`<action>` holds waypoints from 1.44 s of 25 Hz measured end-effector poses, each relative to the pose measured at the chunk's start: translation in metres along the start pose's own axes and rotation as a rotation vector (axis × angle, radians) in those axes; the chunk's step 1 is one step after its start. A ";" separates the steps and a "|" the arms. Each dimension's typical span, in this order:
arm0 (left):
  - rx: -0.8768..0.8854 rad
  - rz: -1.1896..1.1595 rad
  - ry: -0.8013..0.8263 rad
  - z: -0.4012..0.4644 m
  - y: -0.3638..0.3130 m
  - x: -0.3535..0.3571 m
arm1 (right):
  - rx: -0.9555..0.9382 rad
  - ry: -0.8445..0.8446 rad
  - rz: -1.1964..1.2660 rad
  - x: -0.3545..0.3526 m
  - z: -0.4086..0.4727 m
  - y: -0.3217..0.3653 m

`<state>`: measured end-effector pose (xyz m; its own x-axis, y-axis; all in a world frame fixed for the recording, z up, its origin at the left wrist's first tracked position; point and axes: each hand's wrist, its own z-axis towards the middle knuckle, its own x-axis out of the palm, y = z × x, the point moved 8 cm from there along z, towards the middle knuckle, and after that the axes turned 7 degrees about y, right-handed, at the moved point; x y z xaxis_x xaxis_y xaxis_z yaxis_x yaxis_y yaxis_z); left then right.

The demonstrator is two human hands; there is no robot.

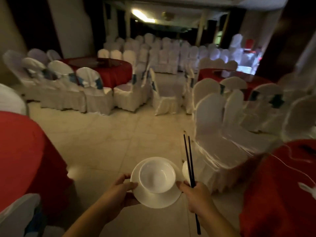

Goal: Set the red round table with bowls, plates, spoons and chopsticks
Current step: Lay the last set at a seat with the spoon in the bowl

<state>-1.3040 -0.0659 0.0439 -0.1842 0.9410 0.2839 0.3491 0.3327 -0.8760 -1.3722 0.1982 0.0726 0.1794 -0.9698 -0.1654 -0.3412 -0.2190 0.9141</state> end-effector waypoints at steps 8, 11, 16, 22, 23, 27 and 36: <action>0.084 -0.121 -0.189 0.199 -0.101 -0.112 | -0.071 0.205 -0.147 0.121 0.253 0.113; 0.104 -0.151 -0.224 0.271 -0.157 -0.156 | -0.106 0.258 -0.184 0.171 0.342 0.173; 0.128 -0.177 -0.321 0.375 -0.249 -0.235 | -0.132 0.350 -0.219 0.265 0.477 0.260; 0.154 -0.249 -0.485 0.489 -0.317 -0.357 | -0.170 0.559 -0.250 0.417 0.644 0.324; 0.161 -0.264 -0.526 0.505 -0.328 -0.377 | -0.179 0.602 -0.260 0.445 0.671 0.335; 0.217 -0.333 -0.710 0.558 -0.386 -0.453 | -0.226 0.795 -0.349 0.569 0.762 0.403; 0.354 -0.447 -1.025 0.584 -0.481 -0.636 | -0.317 1.117 -0.537 0.848 0.832 0.510</action>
<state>-1.8912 -0.8611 0.0568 -0.9361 0.2008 0.2889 -0.1797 0.4332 -0.8832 -2.1615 -0.8255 0.0902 0.9524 -0.1178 -0.2811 0.2208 -0.3689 0.9028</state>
